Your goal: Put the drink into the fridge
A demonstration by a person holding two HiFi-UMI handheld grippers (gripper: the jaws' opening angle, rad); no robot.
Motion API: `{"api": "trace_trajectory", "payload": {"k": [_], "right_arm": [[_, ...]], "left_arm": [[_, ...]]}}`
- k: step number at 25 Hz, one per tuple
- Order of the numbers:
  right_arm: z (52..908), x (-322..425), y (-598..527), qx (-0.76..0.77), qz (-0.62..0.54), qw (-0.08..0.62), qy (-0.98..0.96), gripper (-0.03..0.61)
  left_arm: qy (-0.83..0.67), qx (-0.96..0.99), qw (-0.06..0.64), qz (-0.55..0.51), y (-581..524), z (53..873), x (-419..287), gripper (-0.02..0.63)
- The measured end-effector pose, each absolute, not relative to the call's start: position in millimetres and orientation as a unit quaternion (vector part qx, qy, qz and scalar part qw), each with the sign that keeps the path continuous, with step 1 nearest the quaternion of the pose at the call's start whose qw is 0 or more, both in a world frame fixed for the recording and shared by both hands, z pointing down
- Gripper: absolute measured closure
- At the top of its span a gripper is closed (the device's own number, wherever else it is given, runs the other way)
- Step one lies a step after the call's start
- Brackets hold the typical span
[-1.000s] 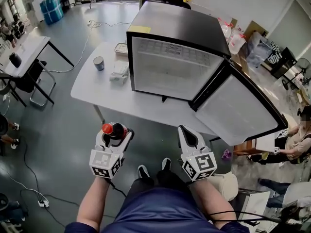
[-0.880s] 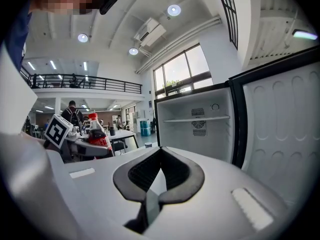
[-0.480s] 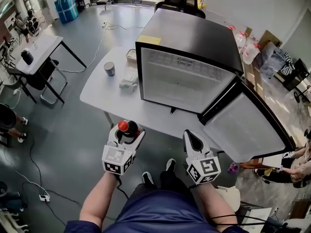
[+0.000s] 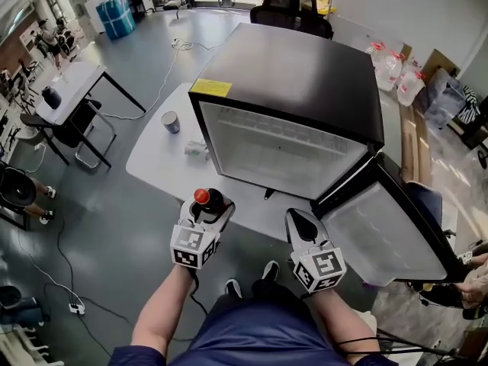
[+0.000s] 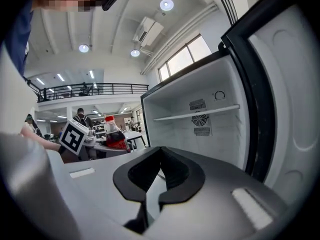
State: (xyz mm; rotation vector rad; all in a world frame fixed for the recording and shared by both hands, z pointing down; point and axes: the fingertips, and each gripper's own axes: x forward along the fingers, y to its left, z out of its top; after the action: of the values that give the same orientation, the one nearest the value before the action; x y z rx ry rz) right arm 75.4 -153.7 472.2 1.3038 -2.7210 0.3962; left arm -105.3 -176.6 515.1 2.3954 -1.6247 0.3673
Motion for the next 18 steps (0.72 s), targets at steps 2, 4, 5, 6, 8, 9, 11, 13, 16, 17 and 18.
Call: {"api": "trace_trajectory", "payload": {"k": [2,4,5,6,8,9,11,13,16,17,18], "right_arm": [[474.1,80.7,-164.2,0.42,0.133,0.049,-0.896,0.572],[475.8,84.5,-171.7,0.41,0.135,0.05,-0.9,0.572],[476.7,85.5,-174.4,0.405,0.136,0.052,-0.902,0.572],[477.9,85.9,-176.7,0.401,0.137,0.053,-0.904,0.572],[481.4,86.5,-181.0,0.396,0.142,0.055,-0.905,0.571],[483.2,87.4,-183.3,0.396,0.144,0.055,-0.905,0.571],[486.8,91.6,-188.3,0.401,0.148,0.057,-0.902,0.572],[490.2,96.4,-194.9,0.409,0.151,0.059,-0.898,0.572],[492.0,97.0,-200.4,0.425,0.158,0.057,-0.89,0.571],[492.0,95.7,-199.9,0.429,0.16,0.057,-0.887,0.572],[492.0,94.5,-199.1,0.433,0.162,0.058,-0.885,0.572]], "left_arm": [[-0.555,0.815,0.111,0.123,-192.2,518.5,-97.0,0.301],[-0.559,0.811,0.11,0.129,-207.9,522.3,-89.7,0.301],[-0.561,0.809,0.11,0.134,-215.2,524.0,-87.0,0.301],[-0.563,0.807,0.111,0.137,-222.0,525.7,-85.0,0.301],[-0.566,0.804,0.114,0.144,-234.4,529.7,-82.9,0.301],[-0.567,0.802,0.115,0.147,-240.2,532.2,-82.0,0.301],[-0.565,0.802,0.118,0.15,-251.2,538.6,-78.7,0.301],[-0.562,0.804,0.122,0.152,-262.6,545.7,-74.7,0.301],[-0.553,0.808,0.126,0.16,-277.9,555.0,-72.1,0.301],[-0.549,0.809,0.128,0.165,-281.9,558.3,-71.6,0.301],[-0.547,0.81,0.131,0.169,-286.0,561.7,-70.8,0.301]]}}
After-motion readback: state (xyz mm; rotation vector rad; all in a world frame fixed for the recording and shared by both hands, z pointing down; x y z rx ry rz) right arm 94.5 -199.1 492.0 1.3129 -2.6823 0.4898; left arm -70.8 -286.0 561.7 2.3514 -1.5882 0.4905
